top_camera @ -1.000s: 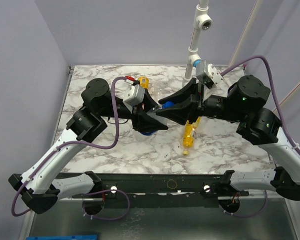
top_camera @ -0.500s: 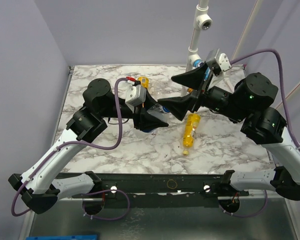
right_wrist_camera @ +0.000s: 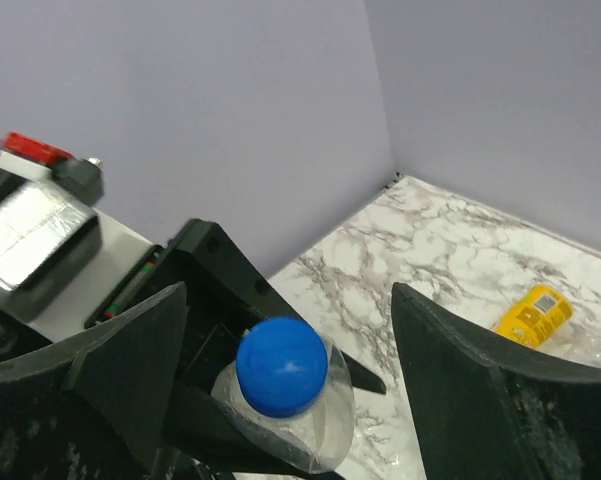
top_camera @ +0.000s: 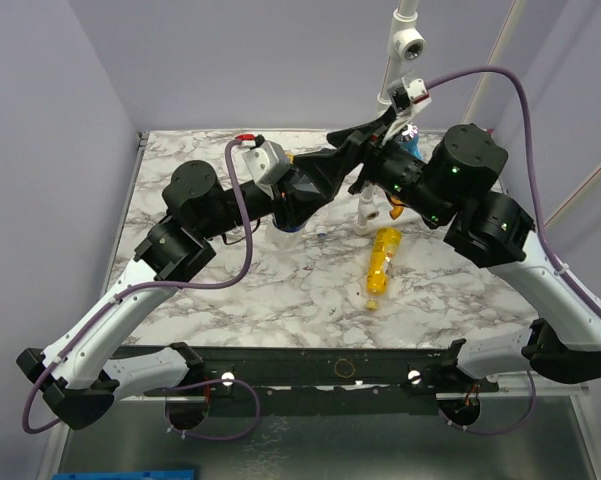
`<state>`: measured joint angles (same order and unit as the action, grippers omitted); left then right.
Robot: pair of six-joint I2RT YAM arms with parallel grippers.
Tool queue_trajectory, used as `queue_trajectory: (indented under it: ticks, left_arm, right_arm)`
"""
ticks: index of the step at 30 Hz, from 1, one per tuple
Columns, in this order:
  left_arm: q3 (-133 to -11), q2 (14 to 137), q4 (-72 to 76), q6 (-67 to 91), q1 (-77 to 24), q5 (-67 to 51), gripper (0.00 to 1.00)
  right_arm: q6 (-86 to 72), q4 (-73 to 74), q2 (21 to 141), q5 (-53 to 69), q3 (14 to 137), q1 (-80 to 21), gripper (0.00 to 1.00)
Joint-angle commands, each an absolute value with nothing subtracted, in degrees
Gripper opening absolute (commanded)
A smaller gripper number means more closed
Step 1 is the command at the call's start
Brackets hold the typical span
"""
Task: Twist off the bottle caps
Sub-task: Unscrew the bottle cap from the plastic bottle.
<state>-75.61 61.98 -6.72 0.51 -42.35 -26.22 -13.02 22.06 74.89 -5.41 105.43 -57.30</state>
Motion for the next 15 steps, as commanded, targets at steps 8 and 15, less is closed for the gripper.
queue_trajectory:
  ticks: [8, 15]
  left_arm:
    - [-72.87, 58.63, -3.53, 1.85, -41.67, -19.04, 0.0]
    - [-72.15, 58.02, -4.34, 1.49, -41.68, -24.61, 0.0]
  right_arm:
    - [-17.01, 15.39, 75.56, -8.32, 103.17, -57.22, 0.35]
    - [-15.65, 15.24, 75.45, -4.75, 103.45, -57.22, 0.15]
